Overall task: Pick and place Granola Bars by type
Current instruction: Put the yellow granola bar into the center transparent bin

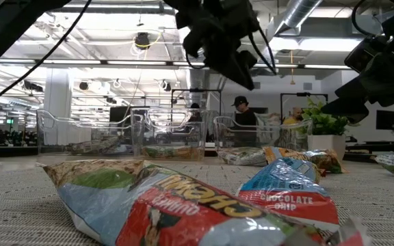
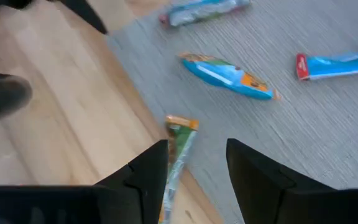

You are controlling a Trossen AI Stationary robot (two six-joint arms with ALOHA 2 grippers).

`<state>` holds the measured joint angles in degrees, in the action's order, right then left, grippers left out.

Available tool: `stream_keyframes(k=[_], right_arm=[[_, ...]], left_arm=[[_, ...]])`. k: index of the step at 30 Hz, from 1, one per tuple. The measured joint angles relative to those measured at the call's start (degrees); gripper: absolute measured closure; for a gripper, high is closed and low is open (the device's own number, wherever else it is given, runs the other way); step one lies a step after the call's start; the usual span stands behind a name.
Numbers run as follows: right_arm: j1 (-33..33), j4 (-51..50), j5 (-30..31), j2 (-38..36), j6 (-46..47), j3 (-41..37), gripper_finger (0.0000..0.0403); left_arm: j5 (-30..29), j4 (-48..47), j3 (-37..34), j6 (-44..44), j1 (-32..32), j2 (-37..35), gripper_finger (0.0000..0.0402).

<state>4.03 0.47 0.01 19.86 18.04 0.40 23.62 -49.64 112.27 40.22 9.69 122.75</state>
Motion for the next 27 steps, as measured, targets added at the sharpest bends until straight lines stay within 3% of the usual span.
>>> stream_keyframes(k=[3, 8, 11, 18, 27], right_arm=[[-0.02, 0.00, 0.00, 0.00, 0.00, 0.00, 0.0154], [-0.01, 0.00, 0.00, 0.00, 0.00, 0.00, 0.0154], [0.00, 0.00, 0.00, 0.00, 0.00, 0.00, 0.0154], [-0.01, 0.00, 0.00, 0.00, 0.00, 0.00, 0.0154], [-0.01, 0.00, 0.00, 0.00, 0.00, 0.00, 0.0154]], left_arm=[[-3.51, -0.40, -2.87, 1.58, -0.70, 0.03, 0.0245], [-18.82, 3.94, -8.03, 2.07, -0.92, 0.08, 0.0245], [-24.76, 7.87, -10.54, 0.99, -0.83, 0.08, 0.0245], [-19.85, 11.42, -13.43, 0.69, -1.45, 0.08, 0.0245], [-19.43, 17.51, -14.25, 0.47, -2.45, 0.58, 0.0245]])
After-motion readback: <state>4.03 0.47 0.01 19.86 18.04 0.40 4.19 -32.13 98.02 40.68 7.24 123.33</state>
